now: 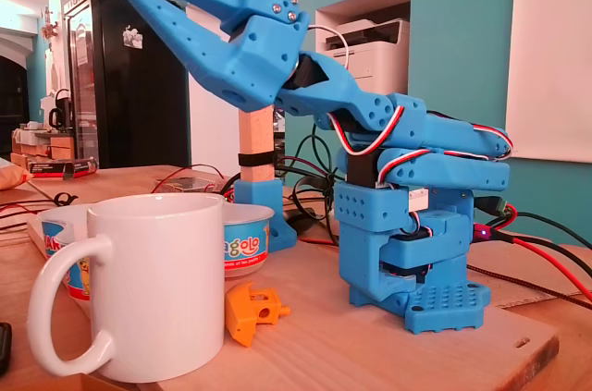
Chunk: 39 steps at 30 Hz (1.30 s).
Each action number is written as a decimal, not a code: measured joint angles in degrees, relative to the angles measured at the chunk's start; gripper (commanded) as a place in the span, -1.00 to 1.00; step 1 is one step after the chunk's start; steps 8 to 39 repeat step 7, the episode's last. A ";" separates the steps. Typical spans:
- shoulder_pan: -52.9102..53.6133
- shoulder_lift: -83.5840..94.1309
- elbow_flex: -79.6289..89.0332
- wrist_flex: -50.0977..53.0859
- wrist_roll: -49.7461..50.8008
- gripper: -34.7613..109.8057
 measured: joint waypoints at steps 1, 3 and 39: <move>0.00 0.00 0.00 0.00 -2.02 -0.55; 0.00 0.00 0.00 0.00 -4.66 -0.55; 0.00 0.00 0.00 0.00 -6.86 -0.55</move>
